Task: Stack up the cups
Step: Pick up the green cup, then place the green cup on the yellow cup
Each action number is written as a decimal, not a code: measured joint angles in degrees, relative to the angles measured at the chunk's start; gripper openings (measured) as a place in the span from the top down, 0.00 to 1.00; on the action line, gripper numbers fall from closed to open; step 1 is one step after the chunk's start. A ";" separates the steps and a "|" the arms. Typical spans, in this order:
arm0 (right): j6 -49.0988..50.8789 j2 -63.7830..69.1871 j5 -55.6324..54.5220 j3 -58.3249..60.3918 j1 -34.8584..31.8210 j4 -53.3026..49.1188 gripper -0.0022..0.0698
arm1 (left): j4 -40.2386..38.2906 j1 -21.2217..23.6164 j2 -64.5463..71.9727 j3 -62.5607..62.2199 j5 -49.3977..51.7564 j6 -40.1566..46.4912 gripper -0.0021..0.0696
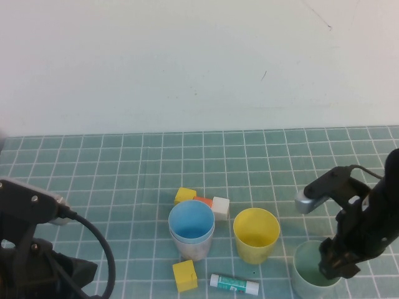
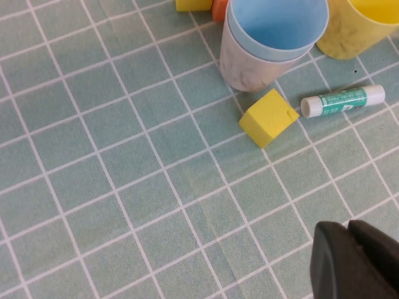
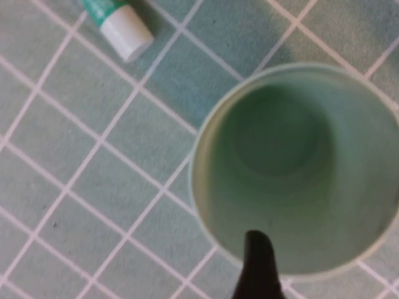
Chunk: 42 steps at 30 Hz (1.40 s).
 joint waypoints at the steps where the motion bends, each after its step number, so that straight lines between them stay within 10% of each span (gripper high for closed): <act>1: 0.56 1.22 -1.07 0.00 0.00 0.10 0.30 | 0.00 0.00 0.00 0.00 0.00 0.00 0.97; 7: 1.61 7.79 -4.63 -0.32 0.00 0.23 0.37 | 0.00 0.00 0.00 0.00 1.17 0.00 0.97; 16: -5.92 8.34 -2.51 -1.89 0.00 4.17 0.93 | 0.00 0.00 0.00 0.00 2.15 0.00 0.97; 29: -13.03 -0.80 12.53 -23.75 0.00 6.70 0.95 | 0.21 0.00 0.00 0.00 2.15 0.00 0.97; 42: -13.27 17.21 20.07 -35.99 0.00 5.65 0.95 | 1.73 0.00 0.00 0.00 2.15 0.18 0.97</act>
